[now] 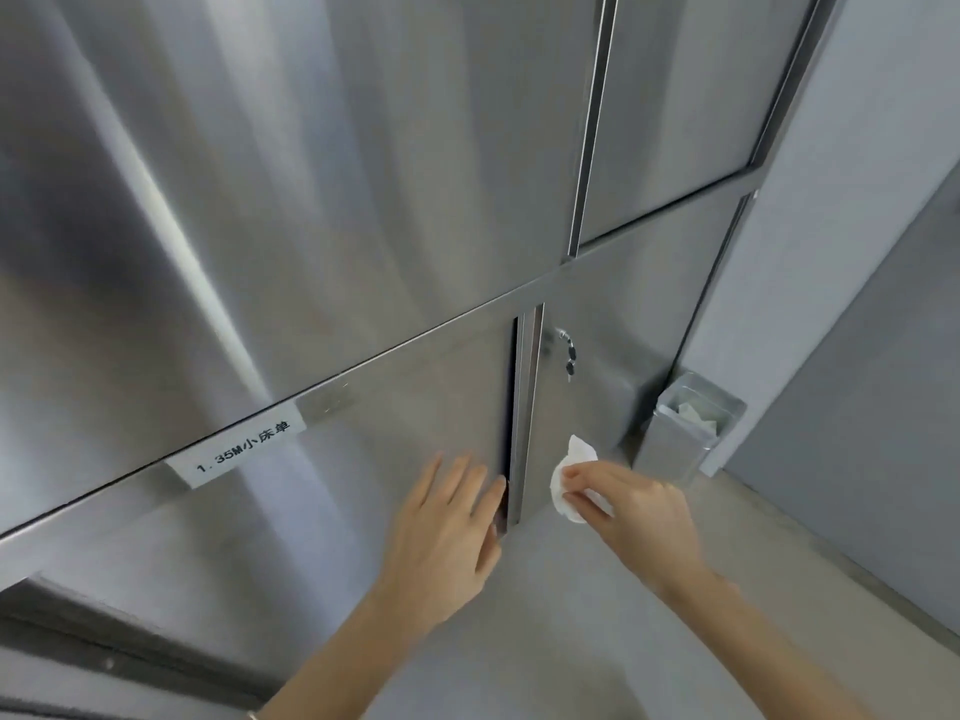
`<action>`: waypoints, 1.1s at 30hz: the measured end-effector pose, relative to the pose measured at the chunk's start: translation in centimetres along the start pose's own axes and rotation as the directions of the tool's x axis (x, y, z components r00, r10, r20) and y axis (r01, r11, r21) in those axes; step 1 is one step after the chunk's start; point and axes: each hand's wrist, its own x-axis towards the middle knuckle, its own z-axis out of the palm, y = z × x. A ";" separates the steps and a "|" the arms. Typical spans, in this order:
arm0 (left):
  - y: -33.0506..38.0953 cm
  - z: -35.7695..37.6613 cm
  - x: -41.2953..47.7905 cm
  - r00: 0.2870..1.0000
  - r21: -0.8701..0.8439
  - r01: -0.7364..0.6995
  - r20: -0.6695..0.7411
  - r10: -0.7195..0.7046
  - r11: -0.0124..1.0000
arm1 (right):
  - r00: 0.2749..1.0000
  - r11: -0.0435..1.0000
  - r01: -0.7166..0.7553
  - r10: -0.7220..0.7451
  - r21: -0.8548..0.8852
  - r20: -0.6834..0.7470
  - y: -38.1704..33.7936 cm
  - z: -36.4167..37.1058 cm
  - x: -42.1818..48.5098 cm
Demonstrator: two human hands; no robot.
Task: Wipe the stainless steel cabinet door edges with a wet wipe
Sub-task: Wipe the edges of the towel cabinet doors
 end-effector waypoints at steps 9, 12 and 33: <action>3.5 4.8 10.2 0.971 0.179 0.200 0.099 -0.220 0.963 | 0.982 0.963 0.178 -0.187 0.205 0.028 13.7 1.3 9.3; 3.3 6.5 12.5 0.962 0.214 0.227 0.103 -0.253 0.950 | 0.980 0.953 0.195 -0.201 0.232 0.002 15.6 3.2 12.0; -9.2 28.2 16.0 0.909 0.640 0.284 -0.416 0.011 0.714 | 0.620 0.743 0.641 -0.353 0.193 -0.700 20.0 26.4 20.1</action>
